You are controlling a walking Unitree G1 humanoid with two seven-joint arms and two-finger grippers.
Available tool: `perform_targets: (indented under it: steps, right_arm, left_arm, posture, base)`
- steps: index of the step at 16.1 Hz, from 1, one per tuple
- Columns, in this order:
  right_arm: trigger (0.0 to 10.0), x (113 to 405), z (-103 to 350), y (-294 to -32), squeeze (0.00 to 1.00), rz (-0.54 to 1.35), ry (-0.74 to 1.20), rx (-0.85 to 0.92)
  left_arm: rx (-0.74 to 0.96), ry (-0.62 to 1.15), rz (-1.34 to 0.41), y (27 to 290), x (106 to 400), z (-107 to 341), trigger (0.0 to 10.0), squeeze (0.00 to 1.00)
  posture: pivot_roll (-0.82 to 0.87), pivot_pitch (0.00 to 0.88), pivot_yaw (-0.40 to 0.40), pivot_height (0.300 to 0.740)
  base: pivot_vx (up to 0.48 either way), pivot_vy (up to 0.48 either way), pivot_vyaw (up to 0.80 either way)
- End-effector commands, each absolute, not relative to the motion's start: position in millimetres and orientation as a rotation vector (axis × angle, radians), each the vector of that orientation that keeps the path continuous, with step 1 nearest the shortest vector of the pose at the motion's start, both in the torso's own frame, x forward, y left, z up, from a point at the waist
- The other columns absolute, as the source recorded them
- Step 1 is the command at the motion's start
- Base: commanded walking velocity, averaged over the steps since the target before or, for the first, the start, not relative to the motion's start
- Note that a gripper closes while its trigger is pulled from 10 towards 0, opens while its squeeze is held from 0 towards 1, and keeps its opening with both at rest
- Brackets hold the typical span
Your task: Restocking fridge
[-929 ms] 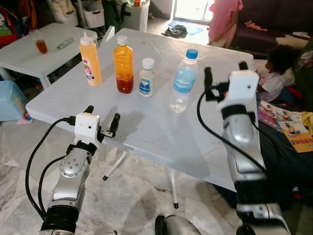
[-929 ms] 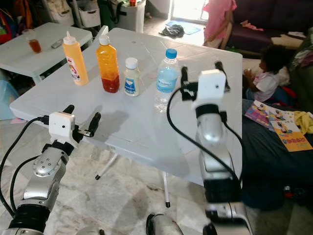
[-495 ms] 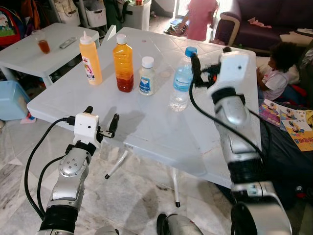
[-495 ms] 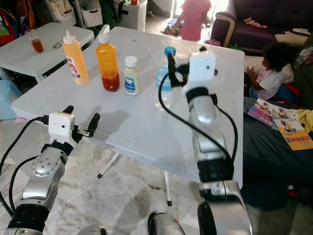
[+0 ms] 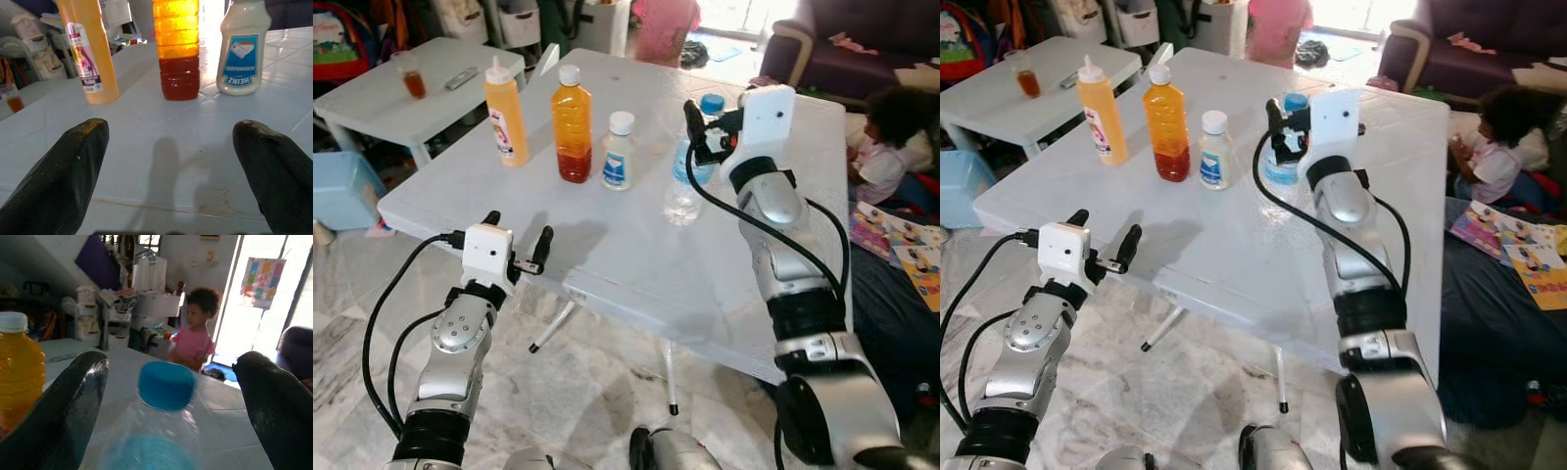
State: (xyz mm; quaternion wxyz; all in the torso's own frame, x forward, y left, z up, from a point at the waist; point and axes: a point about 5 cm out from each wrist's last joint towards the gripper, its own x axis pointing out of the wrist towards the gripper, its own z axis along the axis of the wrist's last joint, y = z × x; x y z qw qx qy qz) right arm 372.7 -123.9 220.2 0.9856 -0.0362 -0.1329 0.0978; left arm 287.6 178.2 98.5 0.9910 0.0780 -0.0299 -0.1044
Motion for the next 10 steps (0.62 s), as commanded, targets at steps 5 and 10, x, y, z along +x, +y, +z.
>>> perform_targets:
  steps: [5, 10]
  right_arm:
    - [0.0, 382.1, 224.3, -113.4, 0.0, 0.235, -0.23, -0.035]
    - [0.0, 382.7, 220.9, -116.5, 0.0, 0.207, -0.209, -0.039]
  left_arm:
    - [0.17, -0.053, -0.223, 176.2, 287.6, 99.4, 10.0, 0.0]
    - [0.171, -0.047, -0.227, 175.3, 288.2, 98.5, 10.0, 0.0]
  posture:
    - [0.0, 0.075, -0.044, 0.74]
    - [0.0, 0.072, -0.042, 0.74]
  base:
    - [0.0, 0.0, 0.0]
    - [0.0, 0.0, 0.0]
